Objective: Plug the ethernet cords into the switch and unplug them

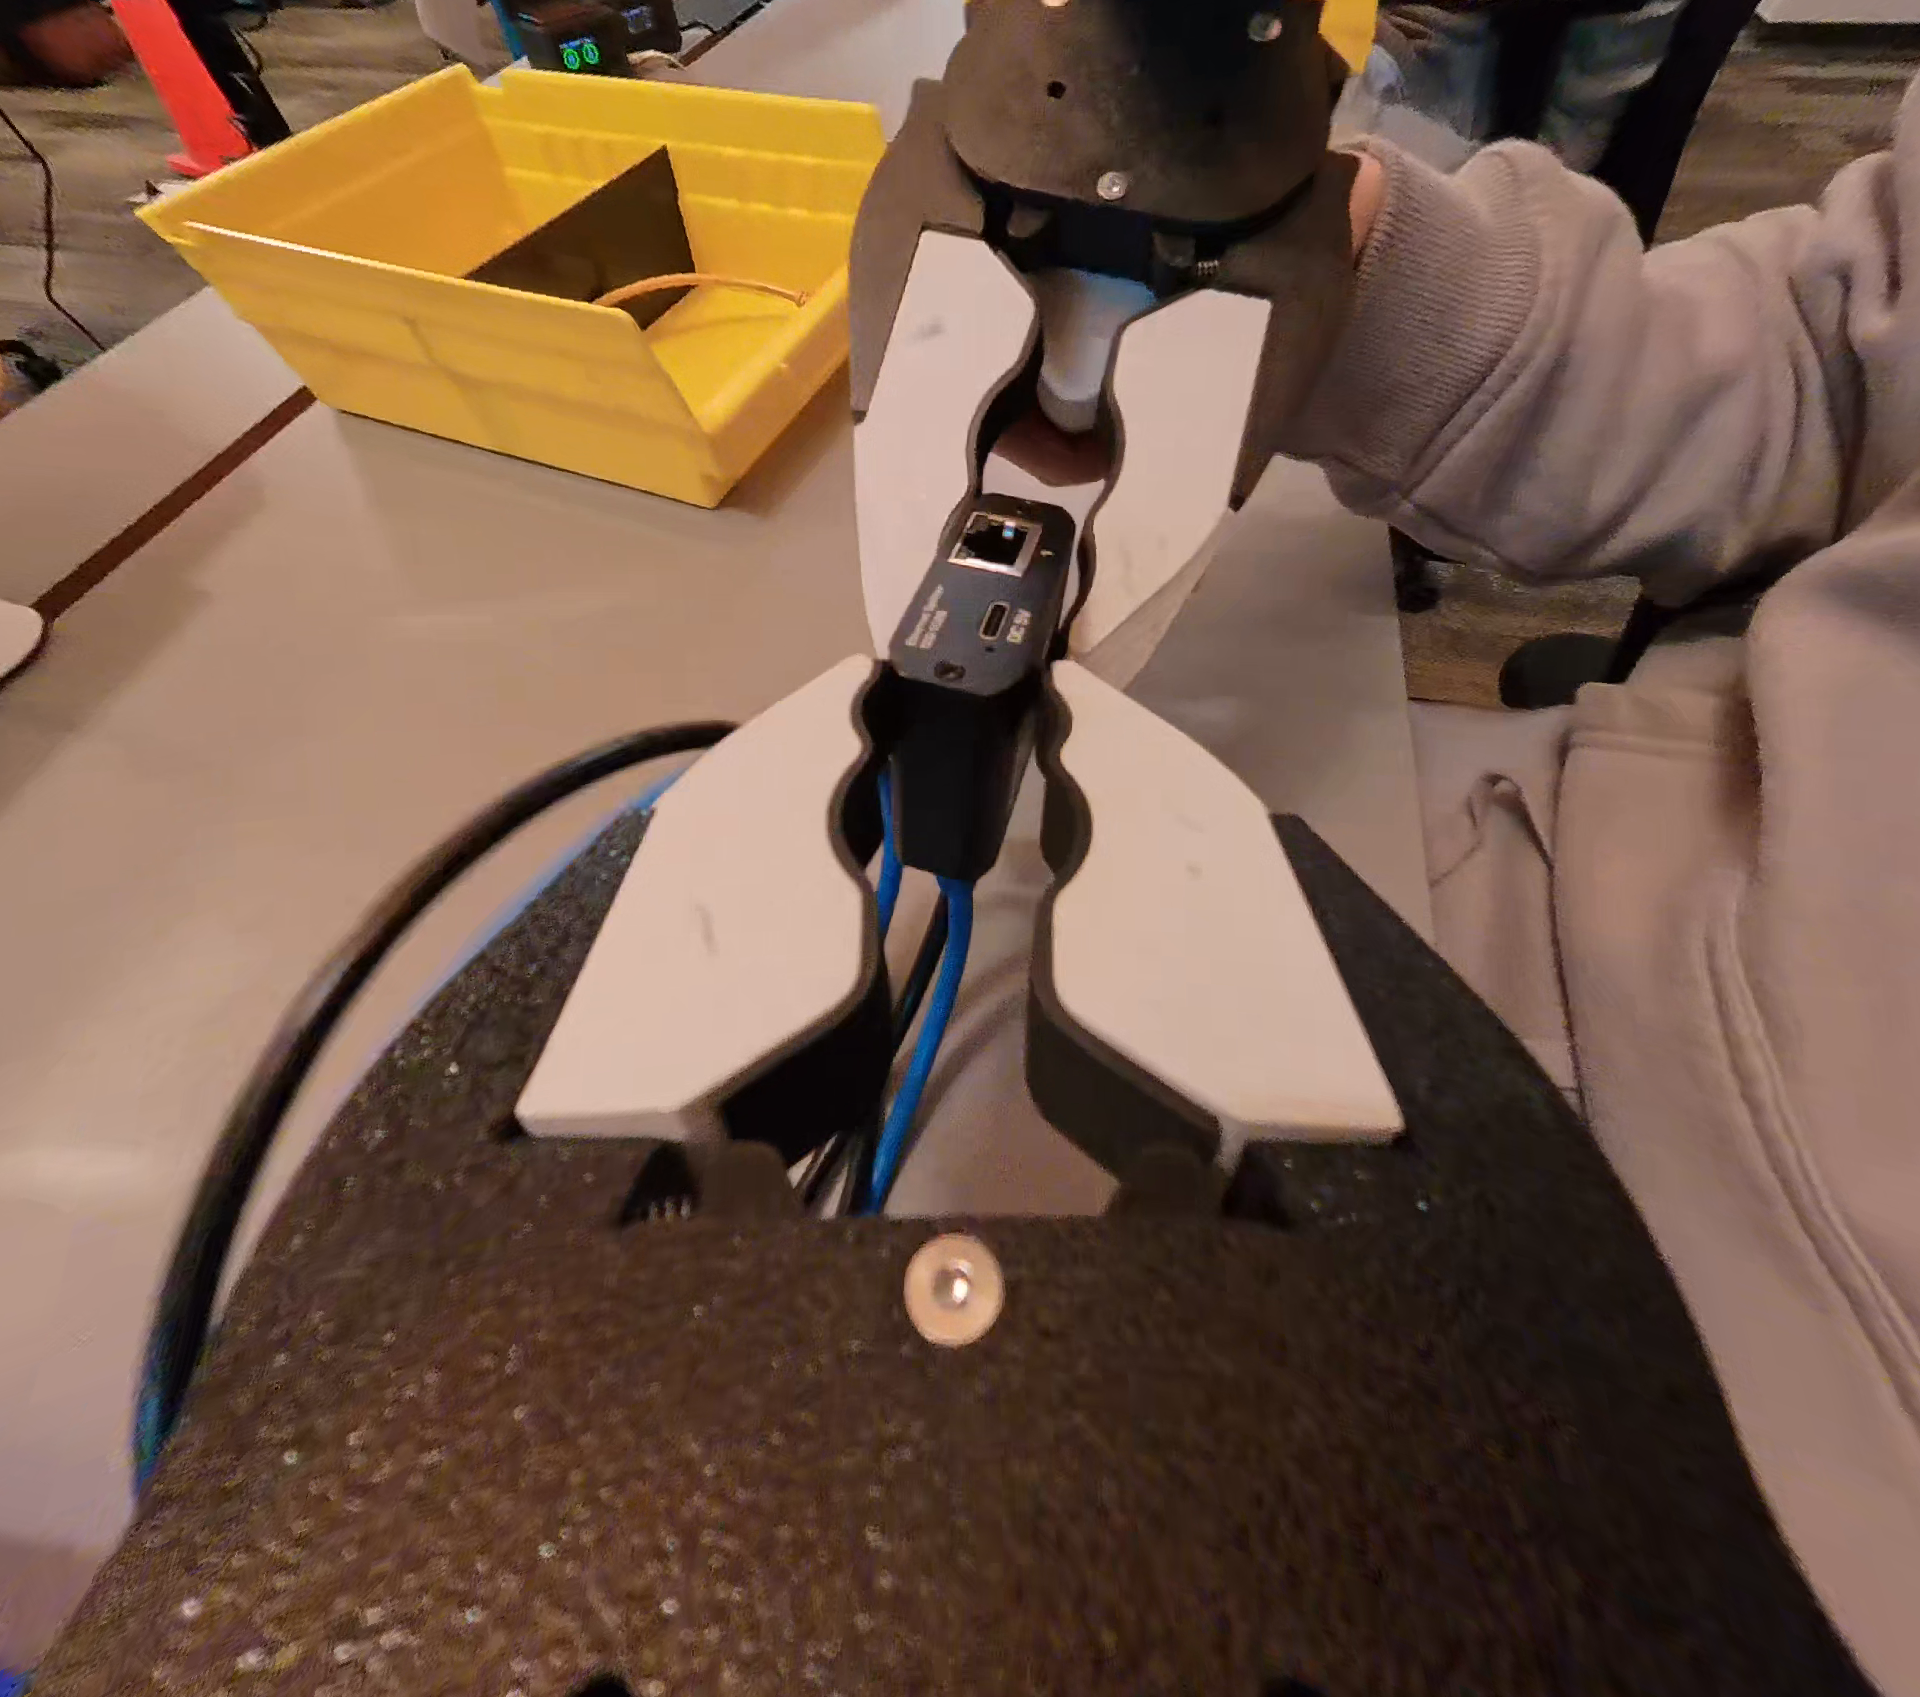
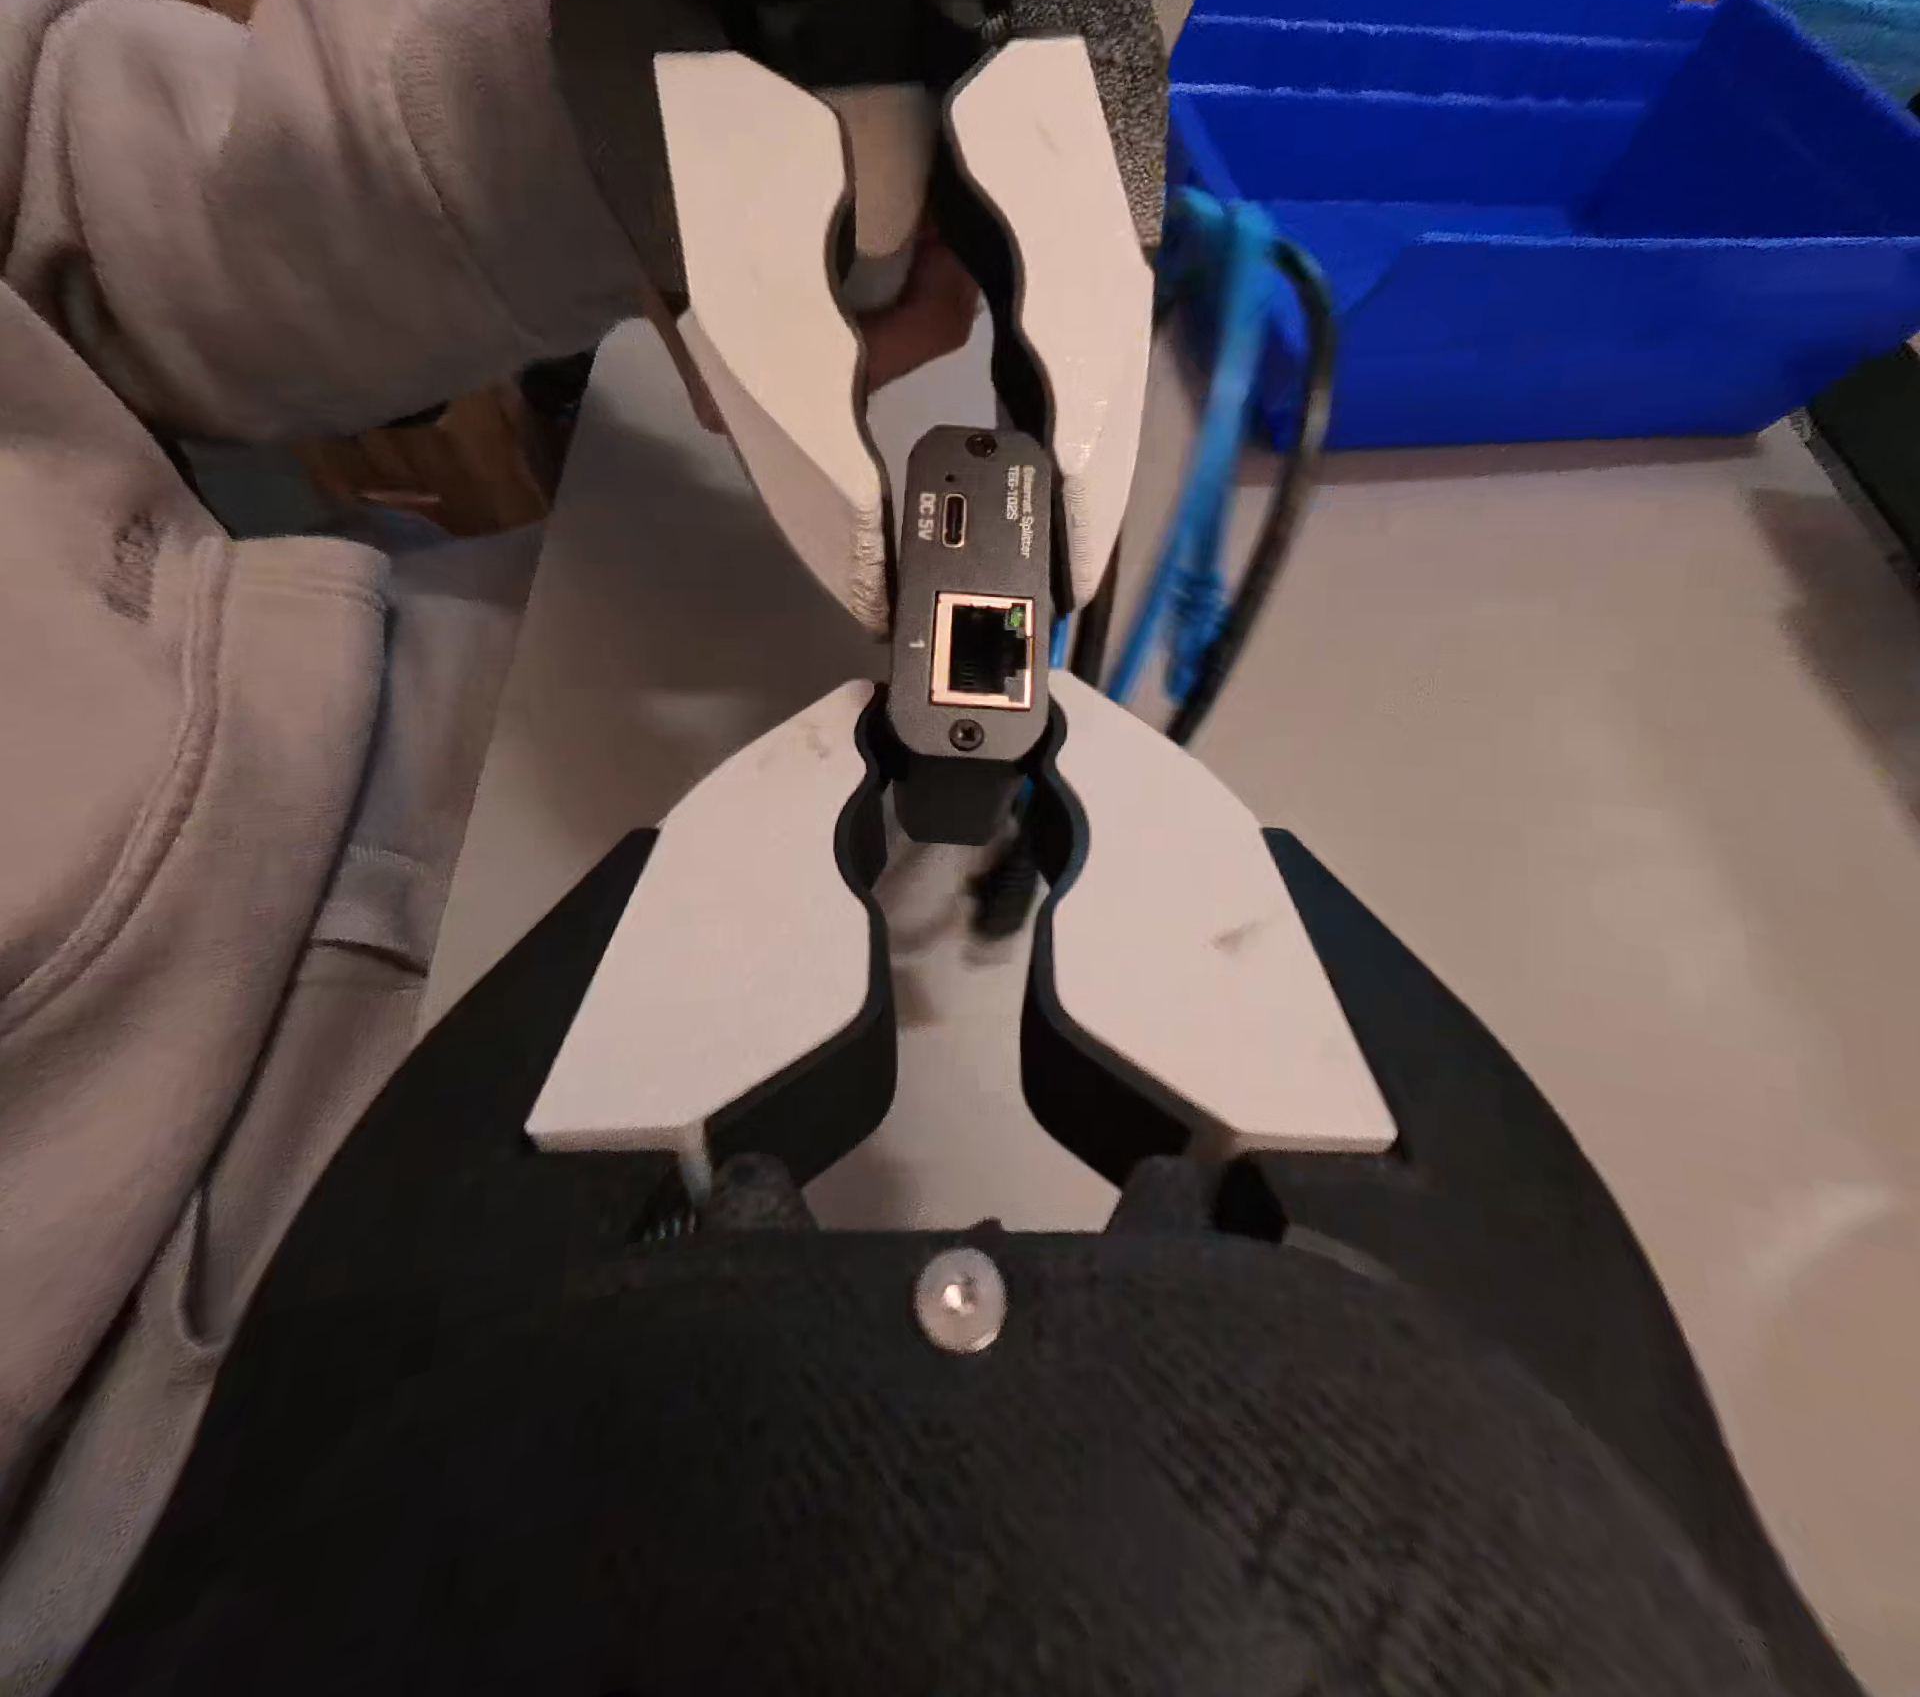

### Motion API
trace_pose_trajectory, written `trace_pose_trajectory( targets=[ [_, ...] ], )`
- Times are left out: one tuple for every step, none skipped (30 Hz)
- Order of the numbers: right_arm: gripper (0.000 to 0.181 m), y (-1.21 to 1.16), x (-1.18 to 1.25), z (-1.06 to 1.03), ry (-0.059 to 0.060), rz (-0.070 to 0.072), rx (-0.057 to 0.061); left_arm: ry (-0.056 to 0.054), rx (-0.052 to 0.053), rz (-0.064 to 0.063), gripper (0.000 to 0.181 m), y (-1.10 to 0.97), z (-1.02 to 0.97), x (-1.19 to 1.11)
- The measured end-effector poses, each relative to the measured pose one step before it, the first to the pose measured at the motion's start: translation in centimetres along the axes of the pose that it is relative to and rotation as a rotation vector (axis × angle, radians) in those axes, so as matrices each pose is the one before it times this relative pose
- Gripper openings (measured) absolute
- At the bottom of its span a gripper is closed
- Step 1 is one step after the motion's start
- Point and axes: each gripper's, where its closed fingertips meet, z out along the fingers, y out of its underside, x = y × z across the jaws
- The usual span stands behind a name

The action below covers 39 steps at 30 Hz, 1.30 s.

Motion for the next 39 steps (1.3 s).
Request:
trace_pose_trajectory(
  targets=[
    [0.024,-0.053,0.186,0.025,0.0256,-0.0144,0.0003,-0.0058,-0.0005,-0.0098,0.025,-0.016,-0.068,-0.157],
    [0.025,-0.27,0.577,0.021,0.0471,0.0103,0.0207,-0.0285,0.0195,-0.0171,0.024,-0.252,-0.126,-0.55],
    [0.033,-0.612,1.058,0.061,0.0775,0.0349,0.0517,-0.0467,0.041,-0.0506,0.024,-0.47,-0.151,-0.954],
    [0.041,-0.796,1.106,0.147,0.0823,0.0488,0.0726,-0.0603,0.0585,-0.0995,0.024,-0.65,-0.157,-1.278],
    [0.048,-0.686,0.834,0.232,0.068,0.0465,0.0662,-0.0658,0.0628,-0.1268,0.024,-0.649,-0.151,-1.406],
    [0.056,-0.463,0.405,0.269,0.0494,0.027,0.0471,-0.0428,0.061,-0.1101,0.024,-0.559,-0.105,-0.999],
    [0.064,-0.175,0.04,0.364,0.0345,-0.0006,0.0228,-0.026,0.0657,-0.0877,0.024,-0.552,-0.099,-0.63],
    [0.072,0.128,0.17,0.37,0.0478,-0.0236,-0.0038,-0.0151,0.0597,-0.0823,0.024,-0.478,-0.095,-0.353],
    [0.079,0.287,0.401,0.307,0.0643,-0.0357,-0.0183,0.004,0.0423,-0.0694,0.024,-0.29,0.002,0.019],
    [0.082,0.189,0.476,0.186,0.068,-0.0371,-0.0136,0.0056,0.0399,-0.057,0.024,-0.195,0.061,0.139],
    [0.083,-0.044,0.525,0.054,0.0668,-0.0262,0.004,0.007,0.0322,-0.0558,0.024,-0.051,0.124,0.193],
    [0.082,-0.18,0.408,-0.02,0.0529,-0.0139,0.0158,0.0131,0.0153,-0.0539,0.024,0.205,0.193,0.249],
    [0.079,-0.205,0.174,-0.075,0.0275,-0.0098,0.0184,0.0134,0.0108,-0.0497,0.024,0.291,0.214,0.209],
    [0.074,0.04,0.166,-0.035,0.0185,-0.013,0.0047,0.0175,0.0049,-0.0428,0.023,0.385,0.24,0.213],
    [0.071,0.257,0.149,0.006,0.011,-0.0185,-0.0091,0.0206,-0.0127,-0.0343,0.023,0.541,0.282,0.197],
    [0.067,0.251,0.174,-0.056,0.0064,-0.0207,-0.0071,0.0082,-0.0074,-0.0265,0.023,0.398,0.21,0.015],
    [0.063,0.125,0.261,-0.174,-0.0011,-0.0264,0.0044,0.0099,0.0037,-0.0099,0.023,0.149,0.094,0.041],
    [0.063,0.163,0.069,-0.086,-0.0248,-0.0219,-0.0012,0.0055,-0.0132,0.0116,0.023,0.234,0.093,-0.017],
    [0.063,0.316,0.019,-0.097,-0.0411,-0.0204,-0.0191,0.0122,-0.032,0.0383,0.022,0.287,0.066,0.039],
    [0.063,0.184,-0.1,-0.143,-0.0588,-0.0164,-0.009,0.0277,-0.0386,0.066,0.023,0.256,0.018,0.252],
    [0.063,0.082,-0.211,-0.245,-0.0718,0.003,-0.0005,0.0316,-0.0417,0.0905,0.024,0.167,-0.018,0.345],
    [0.063,0.209,-0.331,-0.355,-0.0795,0.0119,-0.0072,0.0283,-0.0355,0.1027,0.03,-0.06,-0.131,0.386],
    [0.063,0.476,-0.383,-0.416,-0.0769,0.0053,-0.0208,0.0274,-0.0234,0.1113,0.042,-0.299,-0.271,0.521],
    [0.063,0.668,-0.397,-0.444,-0.0648,-0.004,-0.0297,0.0331,-0.0231,0.1256,0.045,-0.245,-0.401,0.751],
    [0.063,0.653,-0.534,-0.434,-0.0571,-0.027,-0.0302,0.016,-0.0329,0.1304,0.047,-0.024,-0.409,0.653],
    [0.063,0.526,-0.598,-0.374,-0.0408,-0.0508,-0.0266,-0.0054,-0.0582,0.122,0.049,0.458,-0.308,0.381],
    [0.063,0.389,-0.523,-0.235,-0.0239,-0.0546,-0.0316,0.0175,-0.0875,0.1044,0.048,1.057,-0.149,0.61],
    [0.063,0.246,-0.443,-0.095,-0.0151,-0.0493,-0.033,0.0175,-0.097,0.0756,0.047,1.271,0.044,0.536],
    [0.063,0.159,-0.565,0.026,-0.0239,-0.047,-0.0308,-0.0128,-0.0738,0.0605,0.048,1.017,0.211,0.116],
    [0.063,0.081,-0.635,0.109,-0.025,-0.0527,-0.025,-0.0008,-0.0517,0.0612,0.051,0.811,0.313,0.297],
    [0.063,0.139,-0.525,0.185,-0.016,-0.0533,-0.0277,-0.0006,-0.0303,0.0532,0.059,0.475,0.29,0.29],
    [0.063,0.279,-0.255,0.219,-0.0013,-0.0342,-0.0361,-0.0268,-0.0195,0.0383,0.066,0.245,0.309,-0.057],
    [0.063,0.179,-0.229,0.182,-0.0077,-0.0111,-0.0268,-0.0007,-0.0213,0.0359,0.071,0.237,0.285,0.306],
    [0.063,0.028,-0.192,0.133,-0.0091,-0.0051,-0.0107,0.0312,-0.0194,0.0332,0.071,0.21,0.249,0.737],
    [0.063,-0.02,0.014,0.041,0.004,-0.0055,-0.001,0.0348,-0.0127,0.0213,0.072,0.097,0.232,0.763],
    [0.063,0.109,-0.09,-0.002,-0.0064,0.0004,-0.008,0.0078,-0.0067,0.0105,0.074,0.018,0.231,0.29],
    [0.063,0.111,-0.17,-0.028,-0.0095,-0.0033,-0.0115,-0.0093,-0.0127,0.0104,0.072,0.129,0.233,-0.011],
    [0.063,-0.055,0.034,-0.02,0.0075,-0.0121,-0.0048,-0.0161,-0.0239,0.0157,0.073,0.244,0.235,-0.093],
    [0.063,-0.144,-0.077,0.033,-0.0002,-0.0079,-0.003,-0.0063,-0.023,0.0207,0.073,0.187,0.247,0.098]
  ],
)
